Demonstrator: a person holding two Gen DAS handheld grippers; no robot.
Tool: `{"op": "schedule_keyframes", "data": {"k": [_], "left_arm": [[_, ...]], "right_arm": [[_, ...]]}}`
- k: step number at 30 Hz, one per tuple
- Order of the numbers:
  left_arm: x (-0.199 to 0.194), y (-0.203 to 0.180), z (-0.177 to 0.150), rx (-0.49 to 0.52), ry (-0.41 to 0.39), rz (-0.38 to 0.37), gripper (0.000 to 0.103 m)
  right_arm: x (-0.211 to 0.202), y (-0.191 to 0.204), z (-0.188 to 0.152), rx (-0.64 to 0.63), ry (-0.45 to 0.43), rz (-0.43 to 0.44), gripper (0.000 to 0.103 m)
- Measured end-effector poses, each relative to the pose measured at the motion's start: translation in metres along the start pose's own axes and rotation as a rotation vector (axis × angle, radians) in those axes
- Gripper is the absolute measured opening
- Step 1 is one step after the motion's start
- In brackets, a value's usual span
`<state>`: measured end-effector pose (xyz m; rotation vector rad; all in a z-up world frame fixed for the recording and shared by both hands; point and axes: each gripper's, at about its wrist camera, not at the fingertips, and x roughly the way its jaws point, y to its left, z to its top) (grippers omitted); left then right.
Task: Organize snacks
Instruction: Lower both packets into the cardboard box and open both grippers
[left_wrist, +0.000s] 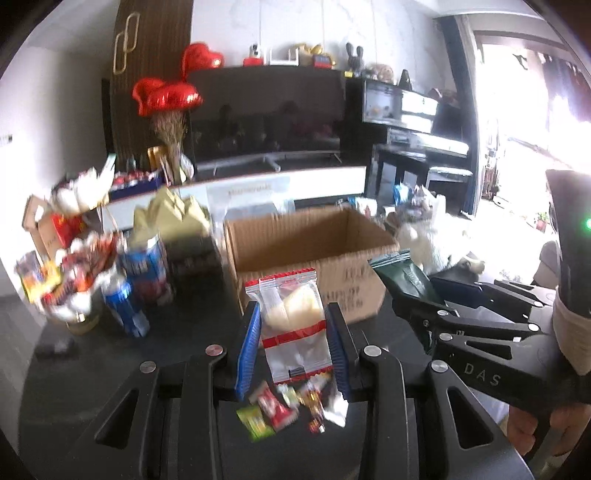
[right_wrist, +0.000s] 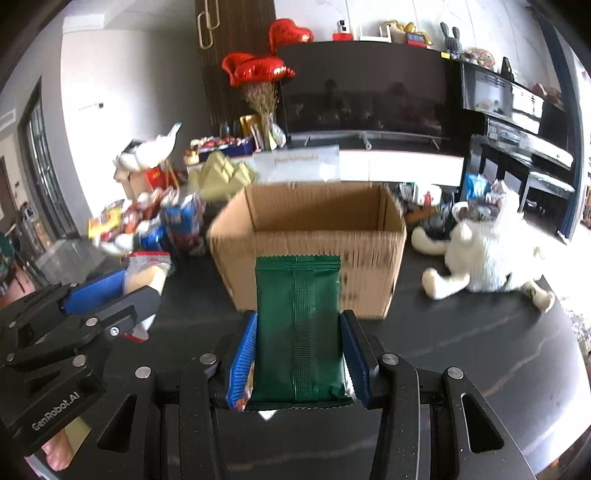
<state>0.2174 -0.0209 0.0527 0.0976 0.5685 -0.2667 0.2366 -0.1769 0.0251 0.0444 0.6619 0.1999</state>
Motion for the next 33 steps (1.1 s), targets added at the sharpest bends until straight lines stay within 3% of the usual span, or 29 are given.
{"op": "schedule_keyframes", "data": {"k": [14,25,28,29,30,31,33], "left_arm": [[0.067,0.019,0.067,-0.012,0.06,-0.031,0.035],[0.133,0.032,0.085,-0.035,0.126,-0.062,0.035],[0.146,0.033,0.086,-0.033,0.135,-0.041,0.039],[0.149,0.034,0.085,-0.033,0.142,-0.036,0.046],[0.15,0.034,0.085,-0.035,0.145,-0.031,0.053],[0.151,0.036,0.084,-0.041,0.144,-0.024,0.055],[0.149,0.039,0.082,-0.052,0.144,-0.013,0.056]], "right_arm": [[0.045,-0.015,0.079,0.012,0.017,-0.003,0.046],[0.104,-0.031,0.103,0.039,0.078,-0.003,0.046],[0.116,-0.034,0.104,0.041,0.088,-0.004,0.046],[0.12,-0.035,0.105,0.042,0.093,-0.011,0.048],[0.122,-0.036,0.105,0.047,0.096,-0.017,0.051],[0.124,-0.039,0.104,0.06,0.096,-0.028,0.059],[0.123,-0.041,0.103,0.071,0.09,-0.056,0.063]]}}
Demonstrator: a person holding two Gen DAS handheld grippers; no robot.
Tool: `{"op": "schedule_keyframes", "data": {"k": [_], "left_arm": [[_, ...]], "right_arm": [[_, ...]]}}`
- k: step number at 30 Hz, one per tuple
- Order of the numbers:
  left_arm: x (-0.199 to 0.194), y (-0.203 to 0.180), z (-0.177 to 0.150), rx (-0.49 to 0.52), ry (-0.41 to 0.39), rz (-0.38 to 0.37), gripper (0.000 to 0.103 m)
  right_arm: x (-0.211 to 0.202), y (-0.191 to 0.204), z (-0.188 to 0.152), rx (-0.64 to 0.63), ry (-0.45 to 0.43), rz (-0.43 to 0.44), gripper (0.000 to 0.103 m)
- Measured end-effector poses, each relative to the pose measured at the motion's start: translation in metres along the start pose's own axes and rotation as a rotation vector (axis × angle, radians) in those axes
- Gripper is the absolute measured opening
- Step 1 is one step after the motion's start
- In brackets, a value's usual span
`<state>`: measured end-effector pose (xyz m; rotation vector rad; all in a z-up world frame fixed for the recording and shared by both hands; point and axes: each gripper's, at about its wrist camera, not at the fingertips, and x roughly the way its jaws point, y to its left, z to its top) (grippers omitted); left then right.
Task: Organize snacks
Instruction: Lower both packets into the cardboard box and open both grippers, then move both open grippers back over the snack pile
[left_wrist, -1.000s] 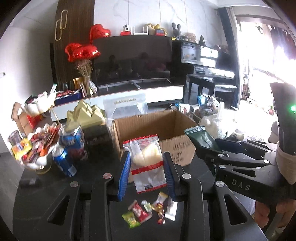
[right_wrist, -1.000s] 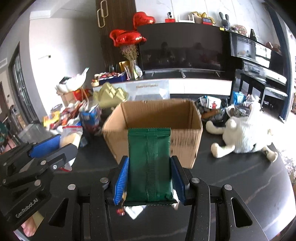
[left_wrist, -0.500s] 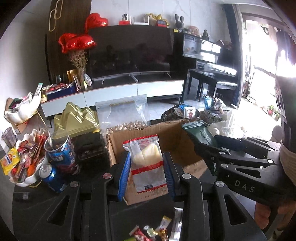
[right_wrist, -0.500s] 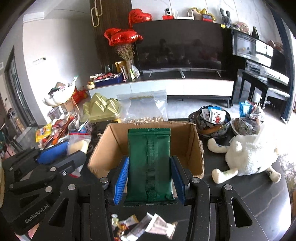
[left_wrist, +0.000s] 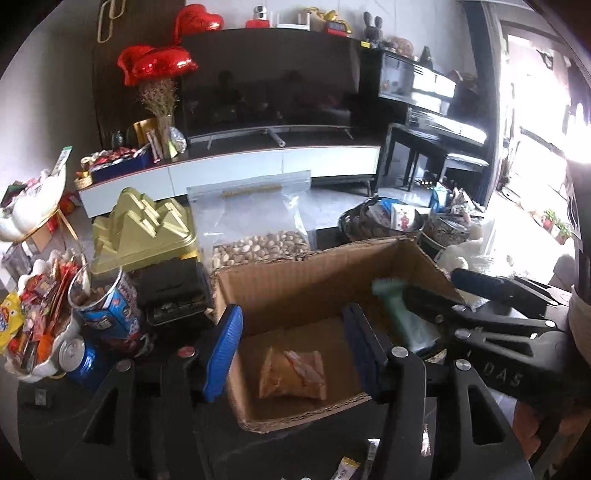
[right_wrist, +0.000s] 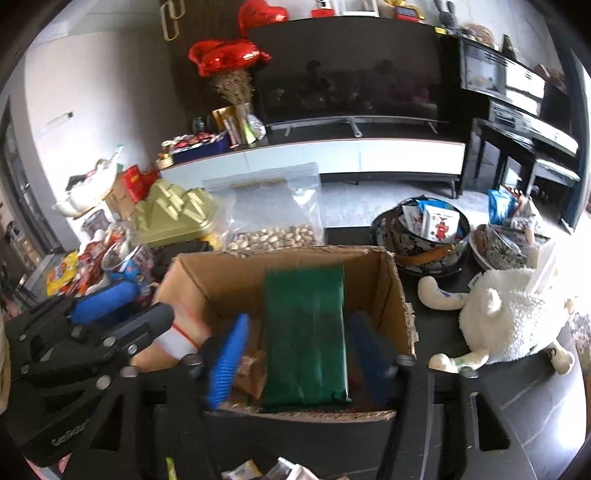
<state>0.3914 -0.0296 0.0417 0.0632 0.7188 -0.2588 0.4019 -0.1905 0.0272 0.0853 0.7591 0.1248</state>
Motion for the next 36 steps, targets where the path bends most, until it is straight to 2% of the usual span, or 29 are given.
{"op": "schedule_keyframes", "data": {"k": [6,11,20,27,36], "left_arm": [[-0.023,0.005,-0.014,-0.01,-0.003,0.047,0.06],[-0.053,0.006,-0.032,-0.024,-0.006,0.029,0.062],[-0.099,0.009,-0.065,-0.008,-0.036,0.054,0.063],[-0.122,0.016,-0.097,-0.008,-0.047,0.076,0.063],[-0.131,0.029,-0.139,0.003,-0.021,0.099,0.063]], "right_arm": [[-0.019,0.004,-0.015,-0.009,-0.023,-0.03,0.063],[-0.046,0.017,-0.032,-0.024,-0.046,0.007,0.063],[-0.08,0.037,-0.068,-0.035,-0.05,0.046,0.063],[-0.091,0.052,-0.102,-0.039,-0.041,0.061,0.063],[-0.093,0.075,-0.139,-0.078,-0.021,0.089,0.063]]}}
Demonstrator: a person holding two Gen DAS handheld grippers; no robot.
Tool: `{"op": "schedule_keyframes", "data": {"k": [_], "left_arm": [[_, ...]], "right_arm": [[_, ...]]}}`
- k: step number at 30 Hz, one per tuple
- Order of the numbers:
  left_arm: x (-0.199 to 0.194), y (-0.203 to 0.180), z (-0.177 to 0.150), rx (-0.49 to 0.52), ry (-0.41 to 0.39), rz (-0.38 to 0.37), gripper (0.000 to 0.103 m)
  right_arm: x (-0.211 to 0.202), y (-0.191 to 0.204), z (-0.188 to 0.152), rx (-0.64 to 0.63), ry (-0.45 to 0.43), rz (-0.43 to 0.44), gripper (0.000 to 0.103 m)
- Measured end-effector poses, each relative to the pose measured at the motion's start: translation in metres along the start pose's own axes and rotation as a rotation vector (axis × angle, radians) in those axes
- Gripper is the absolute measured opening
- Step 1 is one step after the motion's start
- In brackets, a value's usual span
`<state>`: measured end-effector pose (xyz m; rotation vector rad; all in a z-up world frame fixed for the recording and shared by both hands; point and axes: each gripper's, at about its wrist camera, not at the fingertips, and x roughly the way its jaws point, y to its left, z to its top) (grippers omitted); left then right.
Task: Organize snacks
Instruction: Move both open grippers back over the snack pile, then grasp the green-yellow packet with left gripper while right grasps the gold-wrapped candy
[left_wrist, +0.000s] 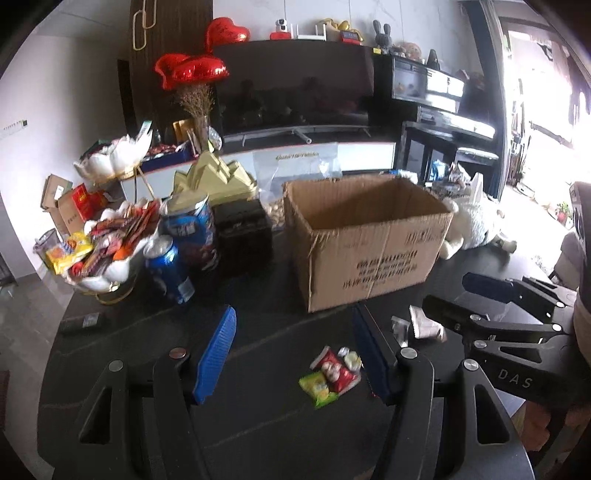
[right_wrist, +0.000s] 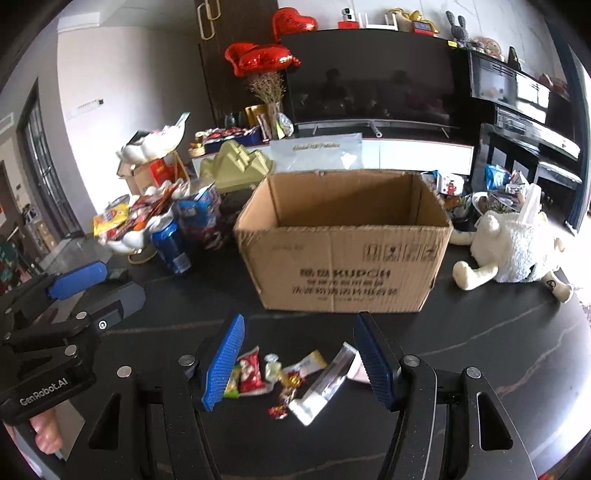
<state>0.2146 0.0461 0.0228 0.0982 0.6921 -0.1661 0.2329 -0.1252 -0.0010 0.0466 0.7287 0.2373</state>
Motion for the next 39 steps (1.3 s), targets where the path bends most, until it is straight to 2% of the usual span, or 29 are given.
{"op": "schedule_keyframes", "data": {"k": [16,20,22,31,39], "left_arm": [[0.047,0.006,-0.074,-0.062,0.167,-0.048,0.063],[0.06,0.005,-0.085,-0.074,0.204,-0.077,0.058],[0.066,0.003,-0.088,-0.078,0.215,-0.088,0.057],[0.088,-0.002,-0.096,-0.087,0.249,-0.139,0.048],[0.106,-0.005,-0.094,-0.1,0.263,-0.164,0.044]], "right_arm": [[0.045,0.012,-0.05,-0.041,0.147,0.029,0.062],[0.06,0.011,-0.06,-0.04,0.191,0.04,0.055],[0.066,0.011,-0.064,-0.04,0.208,0.043,0.055],[0.09,0.007,-0.075,-0.024,0.265,0.065,0.042],[0.105,0.009,-0.076,-0.03,0.276,0.076,0.039]]}}
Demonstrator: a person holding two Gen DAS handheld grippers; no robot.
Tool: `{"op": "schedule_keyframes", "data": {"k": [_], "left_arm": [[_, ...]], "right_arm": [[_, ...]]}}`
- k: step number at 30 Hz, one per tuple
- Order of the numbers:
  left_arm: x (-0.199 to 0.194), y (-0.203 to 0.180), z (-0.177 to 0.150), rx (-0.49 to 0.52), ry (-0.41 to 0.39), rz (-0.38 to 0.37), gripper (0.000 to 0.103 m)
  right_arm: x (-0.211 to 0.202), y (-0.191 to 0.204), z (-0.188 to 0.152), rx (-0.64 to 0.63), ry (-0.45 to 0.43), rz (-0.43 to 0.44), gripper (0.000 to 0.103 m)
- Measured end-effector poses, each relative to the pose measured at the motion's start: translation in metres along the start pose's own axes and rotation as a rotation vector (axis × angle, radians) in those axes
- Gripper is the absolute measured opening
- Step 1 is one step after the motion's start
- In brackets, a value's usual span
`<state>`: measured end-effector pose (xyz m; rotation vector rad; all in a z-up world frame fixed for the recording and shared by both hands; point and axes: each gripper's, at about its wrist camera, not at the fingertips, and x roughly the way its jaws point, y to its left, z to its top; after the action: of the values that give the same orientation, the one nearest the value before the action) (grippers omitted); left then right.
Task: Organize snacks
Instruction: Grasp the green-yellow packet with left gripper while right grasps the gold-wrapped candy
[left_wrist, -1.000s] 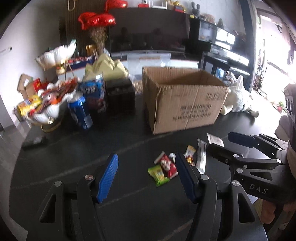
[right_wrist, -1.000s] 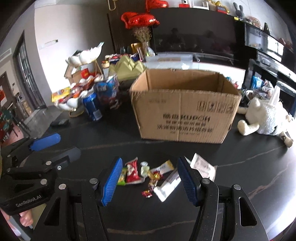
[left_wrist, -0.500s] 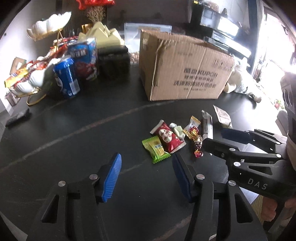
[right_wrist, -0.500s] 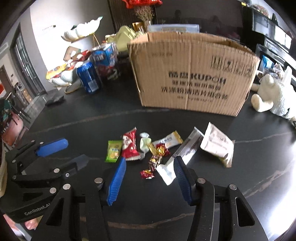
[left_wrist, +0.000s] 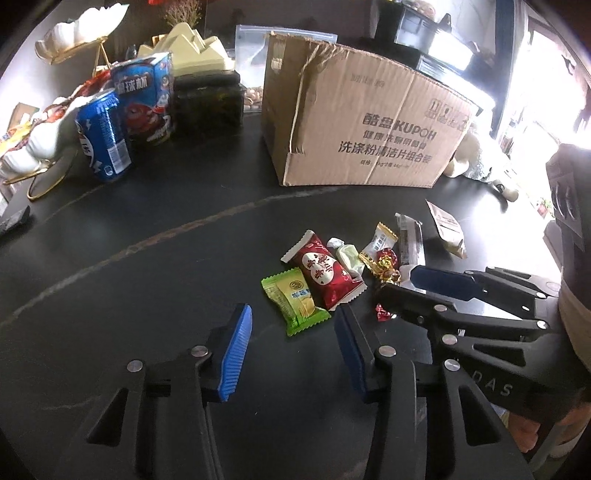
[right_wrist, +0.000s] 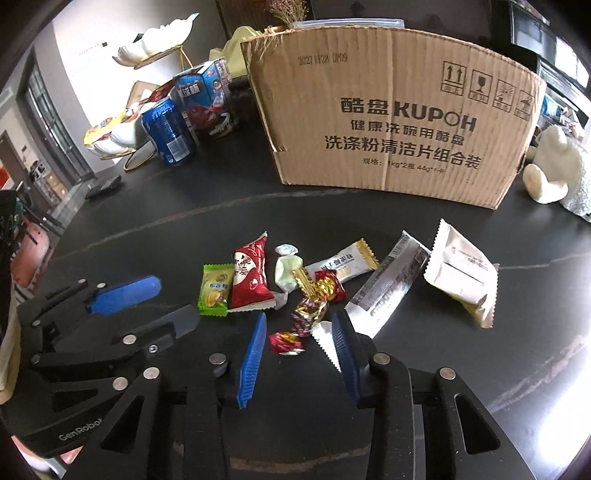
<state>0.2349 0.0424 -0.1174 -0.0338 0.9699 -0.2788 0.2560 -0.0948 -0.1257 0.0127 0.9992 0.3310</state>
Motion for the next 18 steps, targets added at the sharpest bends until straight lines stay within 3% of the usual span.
{"op": "schedule_keyframes", "data": {"k": [18], "left_arm": [[0.031,0.002,0.006,-0.028,0.034,0.028,0.032]], "right_arm": [[0.003,-0.001,0.008,-0.014,-0.011,0.02,0.036]]}}
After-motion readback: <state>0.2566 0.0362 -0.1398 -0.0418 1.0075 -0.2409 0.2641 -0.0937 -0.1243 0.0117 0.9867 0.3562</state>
